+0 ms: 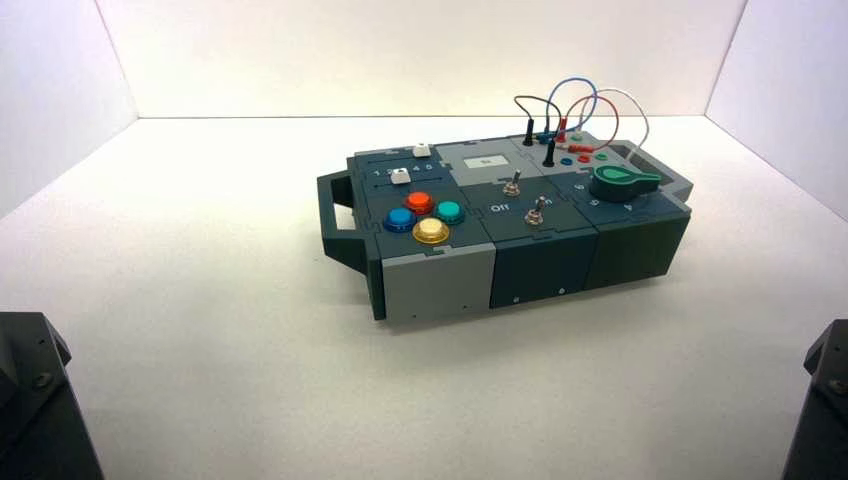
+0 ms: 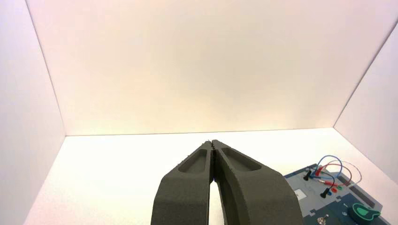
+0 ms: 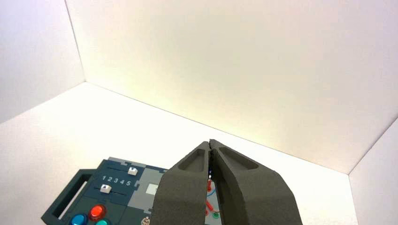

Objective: Move the left gripper to the left.

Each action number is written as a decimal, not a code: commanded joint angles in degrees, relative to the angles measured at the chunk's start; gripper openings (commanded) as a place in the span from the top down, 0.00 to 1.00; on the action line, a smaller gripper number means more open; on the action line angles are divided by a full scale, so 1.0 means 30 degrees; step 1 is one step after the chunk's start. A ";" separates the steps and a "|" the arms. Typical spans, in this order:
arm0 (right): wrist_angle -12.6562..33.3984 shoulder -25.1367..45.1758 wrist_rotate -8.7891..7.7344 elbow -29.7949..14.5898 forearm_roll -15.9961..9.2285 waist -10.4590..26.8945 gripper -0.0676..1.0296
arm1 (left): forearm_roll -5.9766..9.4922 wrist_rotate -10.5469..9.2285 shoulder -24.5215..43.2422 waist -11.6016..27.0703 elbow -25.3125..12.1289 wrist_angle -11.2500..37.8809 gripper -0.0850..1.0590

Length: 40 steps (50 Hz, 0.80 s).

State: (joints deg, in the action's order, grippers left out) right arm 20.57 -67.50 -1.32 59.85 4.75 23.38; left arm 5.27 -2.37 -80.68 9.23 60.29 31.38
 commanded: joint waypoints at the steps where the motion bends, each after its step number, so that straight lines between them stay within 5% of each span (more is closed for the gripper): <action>1: -0.0205 0.0117 -0.0029 -0.0234 0.0059 -0.0029 0.96 | 0.0000 0.0000 0.0322 -0.0029 -0.0146 -0.0205 0.95; 27: -0.0293 -0.0146 0.0117 0.0322 -0.0029 -0.0029 0.96 | -0.0322 0.0088 0.0469 -0.0205 -0.0176 -0.0879 0.95; 40: -0.0439 -0.0088 0.0146 0.0410 -0.0059 -0.0029 0.96 | -0.0439 0.0059 0.1201 -0.2432 -0.0850 -0.2637 0.95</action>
State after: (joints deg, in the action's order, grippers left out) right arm 20.04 -68.20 -1.05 61.88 4.75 23.38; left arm 4.13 -2.20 -79.28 4.57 60.38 25.49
